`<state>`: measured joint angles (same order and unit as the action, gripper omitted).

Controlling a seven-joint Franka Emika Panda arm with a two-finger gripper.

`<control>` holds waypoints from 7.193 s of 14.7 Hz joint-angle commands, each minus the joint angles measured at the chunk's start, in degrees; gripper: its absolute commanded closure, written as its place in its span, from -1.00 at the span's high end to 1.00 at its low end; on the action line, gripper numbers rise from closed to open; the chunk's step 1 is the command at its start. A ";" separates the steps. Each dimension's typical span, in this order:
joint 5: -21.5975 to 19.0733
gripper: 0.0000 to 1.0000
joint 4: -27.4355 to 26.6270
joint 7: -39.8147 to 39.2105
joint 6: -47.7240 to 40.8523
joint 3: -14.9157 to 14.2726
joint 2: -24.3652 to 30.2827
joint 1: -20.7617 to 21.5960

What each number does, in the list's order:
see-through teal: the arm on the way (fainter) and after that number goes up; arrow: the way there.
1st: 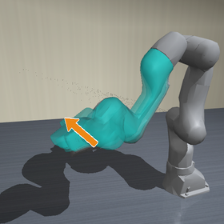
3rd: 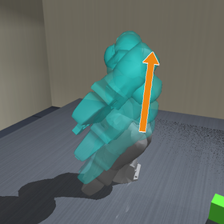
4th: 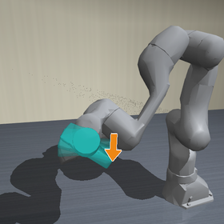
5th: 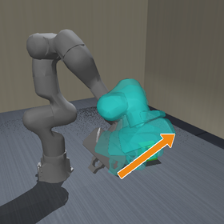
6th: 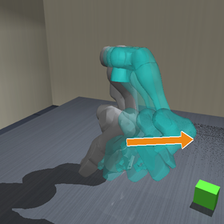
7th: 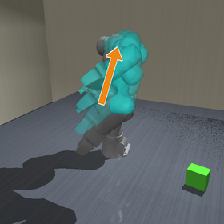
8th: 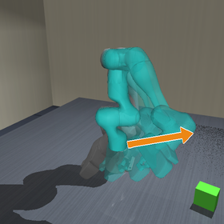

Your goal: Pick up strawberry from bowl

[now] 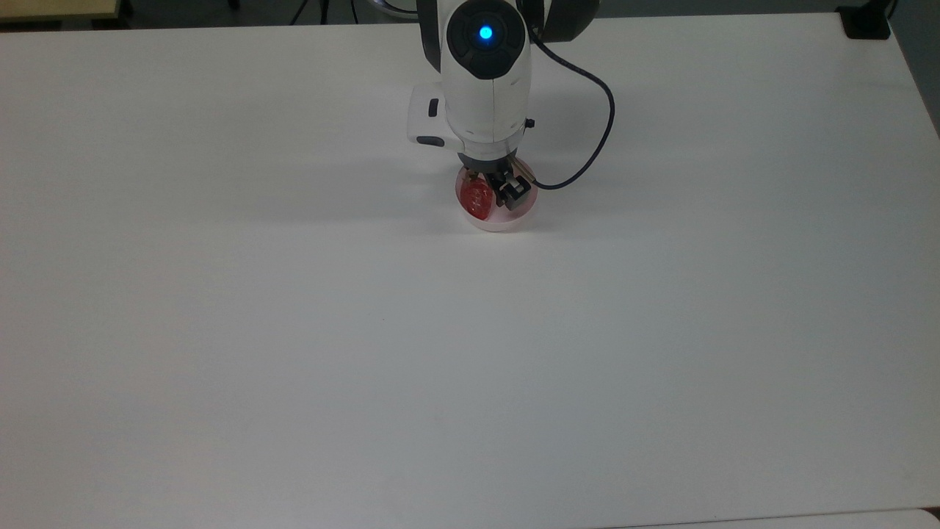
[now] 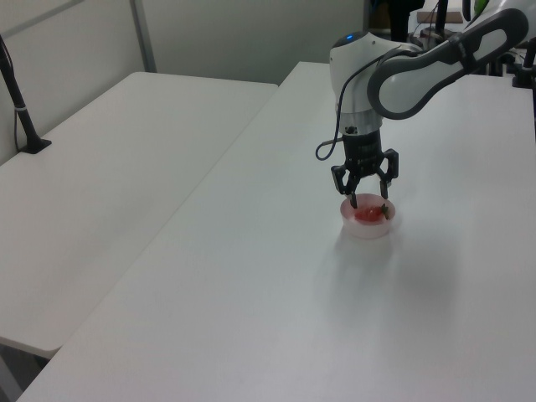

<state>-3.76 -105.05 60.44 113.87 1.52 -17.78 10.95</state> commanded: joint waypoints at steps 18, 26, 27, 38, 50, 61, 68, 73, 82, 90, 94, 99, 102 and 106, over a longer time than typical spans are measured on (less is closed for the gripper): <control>3.14 -0.20 -3.14 0.03 7.07 3.05 -2.08 -1.37; 3.14 -0.68 -2.88 -1.82 6.72 3.22 -0.59 -1.98; 3.14 -0.72 -2.79 -2.26 6.72 3.22 -0.50 -1.98; 4.46 -0.23 -1.73 -9.91 7.07 3.57 -0.67 -3.12; 4.64 0.58 -2.88 22.87 7.07 5.15 -2.08 -3.83; 5.60 -0.73 -3.23 22.61 7.25 6.47 -2.26 -4.62; 8.24 -1.00 -2.00 1.82 6.37 6.39 -0.86 -5.32; 8.41 -1.00 -1.03 -32.24 6.46 6.47 -1.55 -5.32; 18.43 0.61 -0.68 -77.49 0.92 6.47 -1.99 -7.34; 26.34 0.94 -0.15 -77.85 4.08 6.39 -3.83 -8.40; 26.08 0.73 -0.33 -77.41 4.00 6.39 -4.72 -8.31; 25.38 0.81 0.02 -77.14 2.77 6.47 -2.79 -8.31; 25.29 0.82 0.02 -75.83 1.89 6.82 -2.43 -8.13; 24.51 0.81 0.11 -71.70 -2.05 9.19 0.20 -8.31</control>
<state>21.99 -104.26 -13.56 115.78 9.18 -20.73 2.88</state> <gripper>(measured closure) 0.088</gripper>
